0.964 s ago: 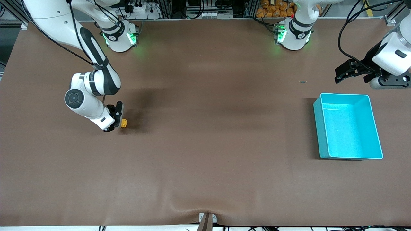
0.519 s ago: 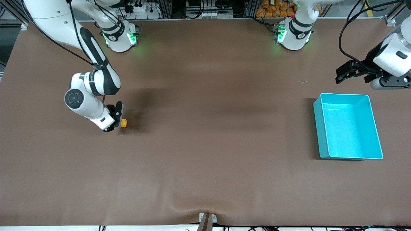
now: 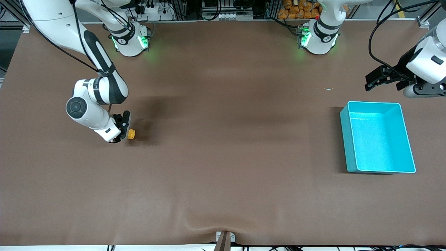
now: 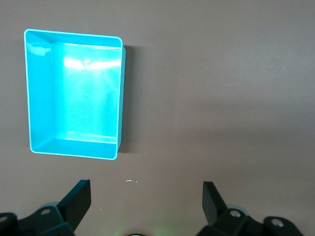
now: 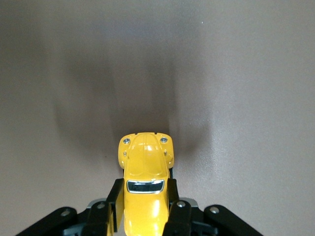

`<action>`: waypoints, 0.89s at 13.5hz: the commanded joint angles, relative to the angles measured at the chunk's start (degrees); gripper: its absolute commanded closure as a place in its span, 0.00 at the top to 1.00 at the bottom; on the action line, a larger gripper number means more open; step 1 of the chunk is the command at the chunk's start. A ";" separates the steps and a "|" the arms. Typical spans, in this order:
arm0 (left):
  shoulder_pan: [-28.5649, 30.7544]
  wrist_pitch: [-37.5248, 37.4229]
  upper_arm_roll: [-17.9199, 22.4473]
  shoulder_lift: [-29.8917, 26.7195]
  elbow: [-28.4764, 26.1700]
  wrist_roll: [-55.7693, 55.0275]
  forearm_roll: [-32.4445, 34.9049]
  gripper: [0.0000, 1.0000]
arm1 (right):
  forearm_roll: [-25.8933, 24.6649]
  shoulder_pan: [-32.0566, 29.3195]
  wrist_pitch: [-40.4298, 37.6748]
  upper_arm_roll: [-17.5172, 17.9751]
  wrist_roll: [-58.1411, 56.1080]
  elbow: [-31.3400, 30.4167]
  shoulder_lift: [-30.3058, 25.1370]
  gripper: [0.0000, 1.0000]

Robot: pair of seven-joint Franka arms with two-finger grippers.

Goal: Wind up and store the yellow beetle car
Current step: 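Press the car down and drag it backward with the right gripper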

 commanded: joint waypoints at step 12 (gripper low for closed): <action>-0.03 -0.60 -0.62 -1.28 0.55 -0.44 -1.13 1.00 | 0.35 -3.93 2.22 0.25 -2.93 1.41 4.72 0.22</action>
